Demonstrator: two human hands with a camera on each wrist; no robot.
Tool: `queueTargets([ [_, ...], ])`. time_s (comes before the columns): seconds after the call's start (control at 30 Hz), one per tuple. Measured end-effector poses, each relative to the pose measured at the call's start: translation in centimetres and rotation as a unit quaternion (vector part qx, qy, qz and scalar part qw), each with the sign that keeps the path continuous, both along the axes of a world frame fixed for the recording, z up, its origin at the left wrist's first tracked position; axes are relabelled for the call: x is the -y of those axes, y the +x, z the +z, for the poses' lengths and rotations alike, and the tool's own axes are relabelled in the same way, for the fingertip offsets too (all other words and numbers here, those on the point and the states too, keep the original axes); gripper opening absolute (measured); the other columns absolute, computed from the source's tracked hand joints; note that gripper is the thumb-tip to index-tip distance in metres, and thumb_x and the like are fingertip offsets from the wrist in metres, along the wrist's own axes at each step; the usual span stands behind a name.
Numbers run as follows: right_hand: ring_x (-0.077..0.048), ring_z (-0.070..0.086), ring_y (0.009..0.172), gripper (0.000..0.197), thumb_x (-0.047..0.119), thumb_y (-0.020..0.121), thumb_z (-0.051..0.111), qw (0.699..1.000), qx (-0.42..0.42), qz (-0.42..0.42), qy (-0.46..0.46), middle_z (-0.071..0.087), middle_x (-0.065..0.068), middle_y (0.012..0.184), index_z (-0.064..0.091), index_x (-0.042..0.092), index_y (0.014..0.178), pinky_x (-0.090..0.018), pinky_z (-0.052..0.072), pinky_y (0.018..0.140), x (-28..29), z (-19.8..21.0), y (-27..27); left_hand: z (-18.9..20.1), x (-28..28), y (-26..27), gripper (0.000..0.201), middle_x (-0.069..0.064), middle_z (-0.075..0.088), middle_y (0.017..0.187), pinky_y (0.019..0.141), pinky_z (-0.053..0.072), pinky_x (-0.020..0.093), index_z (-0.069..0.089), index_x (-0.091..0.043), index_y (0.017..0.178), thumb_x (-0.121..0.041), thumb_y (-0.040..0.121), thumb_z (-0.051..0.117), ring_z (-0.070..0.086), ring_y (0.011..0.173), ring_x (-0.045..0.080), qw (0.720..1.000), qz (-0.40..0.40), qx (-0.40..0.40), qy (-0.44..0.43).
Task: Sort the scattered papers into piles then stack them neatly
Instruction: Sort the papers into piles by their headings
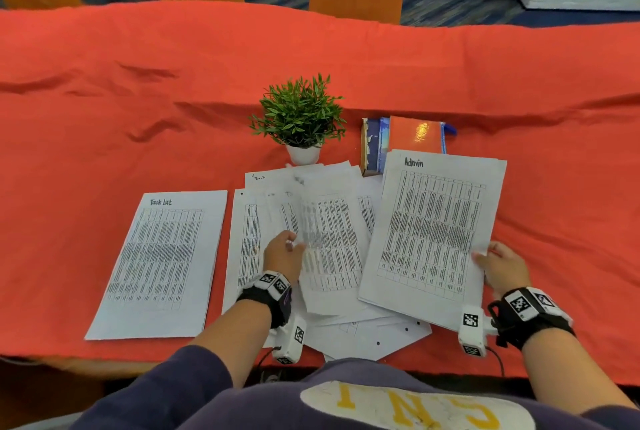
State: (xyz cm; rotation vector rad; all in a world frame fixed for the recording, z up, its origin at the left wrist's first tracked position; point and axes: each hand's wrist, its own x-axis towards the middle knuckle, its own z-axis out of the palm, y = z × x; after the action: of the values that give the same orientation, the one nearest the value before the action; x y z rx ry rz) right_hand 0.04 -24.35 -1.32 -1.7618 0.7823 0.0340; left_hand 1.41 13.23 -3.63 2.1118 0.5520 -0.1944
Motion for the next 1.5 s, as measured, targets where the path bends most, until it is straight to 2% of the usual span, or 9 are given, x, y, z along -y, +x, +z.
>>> queueTargets([
  [0.13,-0.028,0.063,0.085,0.020,0.003,0.087,0.056,1.000,-0.002,-0.024,-0.004,0.068,-0.013,0.093,0.063,0.019,0.078,-0.046,0.051,0.086,1.3,0.2,-0.5,-0.5,1.9,0.0,0.012,0.007,0.054,0.101,0.075,0.047,0.026,0.062,-0.012,0.095,-0.023,0.090,0.060,0.054,0.087,0.019,0.996,-0.065,0.031,0.048],
  [0.23,-0.028,0.063,0.083,0.018,0.005,0.086,0.057,0.999,-0.007,-0.031,-0.007,0.069,-0.011,0.092,0.064,0.019,0.078,-0.047,0.051,0.085,2.3,0.2,-1.0,-1.3,2.4,0.1,0.018,0.015,0.050,0.121,0.087,0.048,0.036,0.060,-0.007,0.095,-0.024,0.089,0.057,0.051,0.108,0.030,0.992,-0.038,-0.037,0.113],
  [0.37,-0.028,0.062,0.083,0.019,0.003,0.087,0.057,0.999,-0.002,-0.034,-0.003,0.068,-0.011,0.089,0.063,0.019,0.079,-0.045,0.050,0.085,2.7,0.5,-1.6,-1.4,2.4,0.0,0.031,0.016,0.028,0.139,0.096,0.039,0.035,0.055,-0.009,0.120,-0.018,0.090,0.053,0.032,0.126,0.031,0.983,-0.001,-0.129,0.132],
  [0.67,-0.034,0.066,0.091,0.018,0.002,0.085,0.059,1.000,-0.011,-0.016,-0.012,0.070,-0.013,0.094,0.064,0.018,0.079,-0.054,0.051,0.091,3.9,0.0,-2.0,-1.4,2.4,0.4,0.020,0.017,0.041,0.126,0.090,0.050,0.036,0.061,-0.002,0.107,-0.001,0.088,0.053,0.051,0.108,0.030,0.986,0.027,-0.093,0.138],
  [0.83,-0.030,0.064,0.086,0.019,0.000,0.087,0.056,1.000,-0.001,-0.018,-0.012,0.069,-0.016,0.096,0.062,0.017,0.080,-0.049,0.052,0.089,3.3,0.5,-1.6,-0.4,1.9,0.1,0.031,0.017,0.051,0.115,0.069,0.046,0.032,0.045,-0.008,0.110,0.012,0.087,0.042,0.052,0.081,0.024,0.997,0.055,0.018,0.050],
  [0.97,-0.026,0.062,0.082,0.017,0.000,0.088,0.055,1.000,0.009,-0.006,-0.021,0.068,-0.011,0.092,0.063,0.015,0.086,-0.039,0.051,0.083,3.0,1.1,-1.0,2.5,1.0,-0.3,0.056,0.004,0.047,0.122,0.093,0.044,0.028,0.033,-0.011,0.138,0.013,0.089,0.042,0.052,0.104,0.019,0.997,0.054,0.060,-0.007],
  [1.13,-0.025,0.061,0.086,0.016,-0.002,0.087,0.054,0.999,0.013,0.014,-0.043,0.067,-0.013,0.100,0.061,0.011,0.095,-0.034,0.048,0.079,2.6,1.9,0.4,7.0,-1.3,-0.6,0.017,0.004,0.057,0.104,0.080,0.051,0.037,0.057,-0.011,0.108,-0.009,0.095,0.045,0.058,0.093,0.023,0.983,0.011,0.176,0.048],
  [1.3,-0.018,0.060,0.075,0.018,-0.002,0.090,0.053,0.998,0.036,0.048,-0.020,0.064,-0.010,0.100,0.060,0.004,0.106,-0.020,0.047,0.059,0.4,3.6,1.4,10.8,-1.1,-0.8,0.023,-0.015,0.062,0.093,0.067,0.044,0.011,0.057,-0.020,0.108,-0.004,0.094,0.050,0.058,0.082,-0.003,0.972,0.034,0.209,-0.098],
  [1.5,-0.027,0.070,0.082,0.016,-0.001,0.088,0.057,0.989,0.046,0.101,0.097,0.073,-0.010,0.094,0.063,0.013,0.093,-0.043,0.056,0.078,-4.6,3.4,1.7,8.9,2.4,0.0,0.022,-0.003,0.063,0.089,0.065,0.049,0.023,0.057,-0.012,0.104,0.001,0.090,0.048,0.058,0.074,0.013,0.986,0.009,0.105,-0.133],
])
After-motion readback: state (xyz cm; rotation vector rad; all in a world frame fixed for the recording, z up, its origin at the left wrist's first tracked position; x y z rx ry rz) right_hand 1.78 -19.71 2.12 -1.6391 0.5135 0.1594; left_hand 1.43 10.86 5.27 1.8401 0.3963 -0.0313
